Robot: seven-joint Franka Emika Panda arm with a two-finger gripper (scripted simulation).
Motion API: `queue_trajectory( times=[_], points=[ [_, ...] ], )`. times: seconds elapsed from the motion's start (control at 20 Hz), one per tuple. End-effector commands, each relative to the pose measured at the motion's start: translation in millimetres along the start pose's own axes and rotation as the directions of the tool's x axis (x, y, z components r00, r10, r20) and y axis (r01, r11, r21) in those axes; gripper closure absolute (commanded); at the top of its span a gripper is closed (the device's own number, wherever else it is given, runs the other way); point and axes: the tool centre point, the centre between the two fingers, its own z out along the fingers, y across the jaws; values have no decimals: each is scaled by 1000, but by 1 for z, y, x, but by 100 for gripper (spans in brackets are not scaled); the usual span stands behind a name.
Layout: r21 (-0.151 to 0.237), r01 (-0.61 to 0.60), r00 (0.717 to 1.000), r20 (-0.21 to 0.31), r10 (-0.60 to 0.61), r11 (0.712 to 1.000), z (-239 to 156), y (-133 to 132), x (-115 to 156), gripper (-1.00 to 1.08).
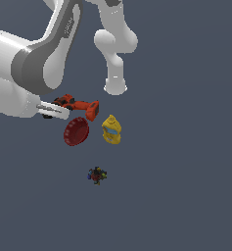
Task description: Pick up a designated object from a clutter of objects.
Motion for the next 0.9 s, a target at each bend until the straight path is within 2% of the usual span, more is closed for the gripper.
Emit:
queue_trajectory(
  times=[0.0, 0.4, 0.85],
  points=[
    [0, 0, 1000, -3, 0, 1000, -25, -1, -19, 108],
    [0, 0, 1000, -3, 0, 1000, -88, -5, -65, 108],
    [0, 0, 1000, -3, 0, 1000, -124, -6, -89, 108]
  ],
)
